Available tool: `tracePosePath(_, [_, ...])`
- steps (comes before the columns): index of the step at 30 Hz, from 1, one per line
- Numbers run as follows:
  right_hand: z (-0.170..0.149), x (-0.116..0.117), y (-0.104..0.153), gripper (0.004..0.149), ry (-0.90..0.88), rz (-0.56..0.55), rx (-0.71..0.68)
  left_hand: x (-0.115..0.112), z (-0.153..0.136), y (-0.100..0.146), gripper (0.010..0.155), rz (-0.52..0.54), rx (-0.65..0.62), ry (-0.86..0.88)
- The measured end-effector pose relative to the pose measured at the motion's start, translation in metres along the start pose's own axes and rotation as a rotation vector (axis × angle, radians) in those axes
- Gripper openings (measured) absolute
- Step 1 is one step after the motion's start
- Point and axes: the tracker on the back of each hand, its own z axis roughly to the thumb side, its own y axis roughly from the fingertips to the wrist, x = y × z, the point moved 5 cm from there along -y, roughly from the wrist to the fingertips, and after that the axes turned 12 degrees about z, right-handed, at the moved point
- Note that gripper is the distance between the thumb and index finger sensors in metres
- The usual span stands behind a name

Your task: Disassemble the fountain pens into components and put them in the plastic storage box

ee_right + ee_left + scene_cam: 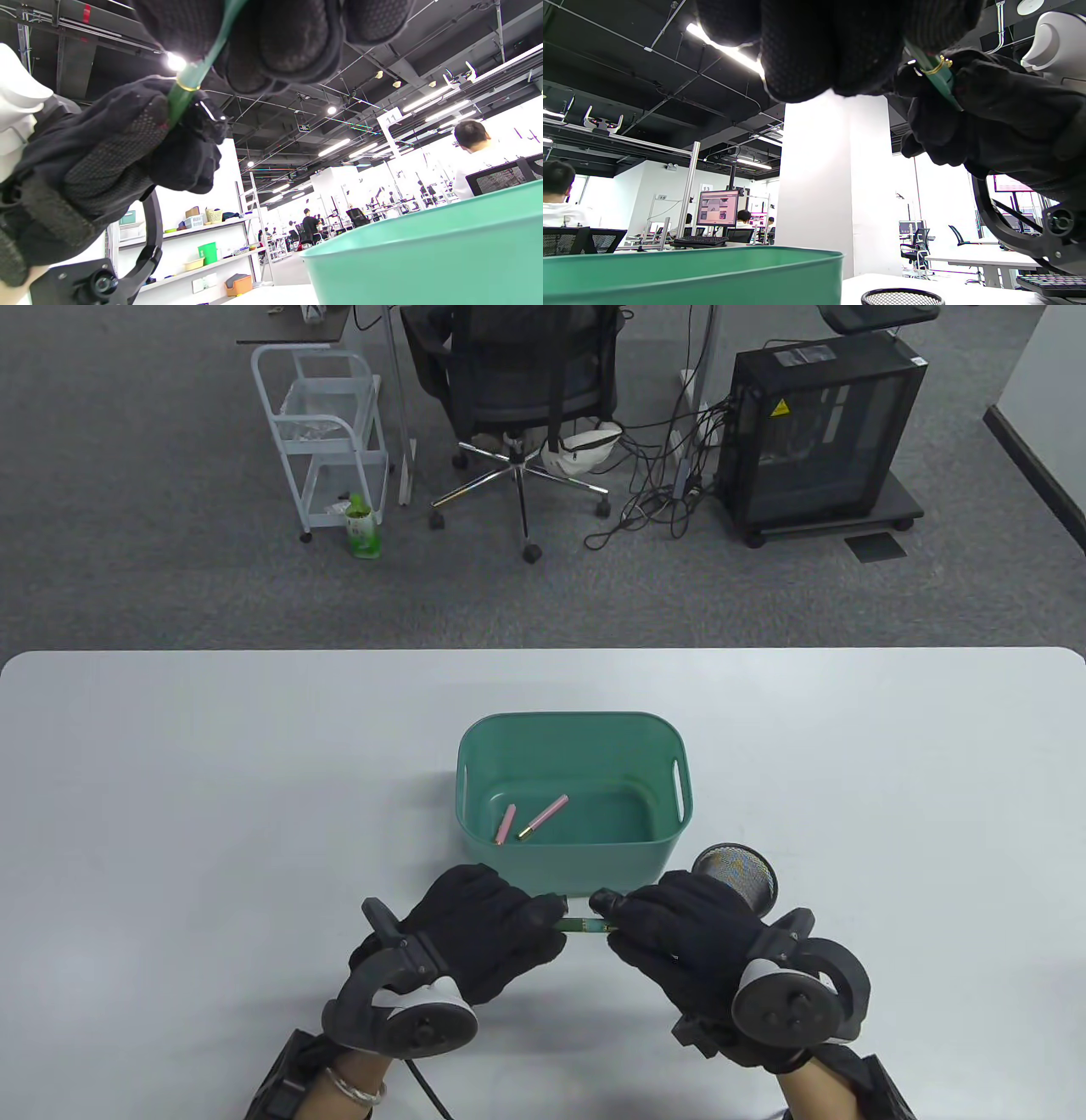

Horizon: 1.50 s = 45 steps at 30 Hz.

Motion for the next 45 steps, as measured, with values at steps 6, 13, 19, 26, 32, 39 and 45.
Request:
tracePosePath(6, [0.0, 0.0, 0.0, 0.043, 0.001, 0.002, -0.001, 0.0, -0.001, 0.0, 0.047, 0.001, 0.0, 0.008])
tracePosePath(13, [0.002, -0.003, 0.0, 0.043, 0.019, -0.01, -0.01, 0.001, -0.002, 0.0, 0.047, 0.008, -0.001, 0.017])
tracePosePath(19, [0.001, -0.003, 0.0, 0.043, 0.016, -0.009, -0.009, 0.0, -0.004, 0.0, 0.048, 0.002, 0.004, 0.033])
tracePosePath(26, [0.001, -0.003, 0.0, 0.043, 0.021, -0.01, -0.01, -0.002, -0.005, -0.001, 0.047, -0.009, 0.008, 0.039])
tracePosePath(32, [-0.004, -0.008, 0.001, 0.042, 0.054, -0.056, 0.013, 0.001, -0.013, 0.001, 0.048, -0.002, 0.05, 0.014])
tracePosePath(39, [-0.052, -0.074, 0.034, 0.043, -0.04, -0.295, 0.172, 0.052, -0.046, 0.013, 0.047, 0.125, 0.175, -0.024])
tracePosePath(45, [-0.05, -0.072, 0.033, 0.043, -0.035, -0.288, 0.158, 0.04, -0.035, 0.009, 0.048, 0.081, 0.13, -0.079])
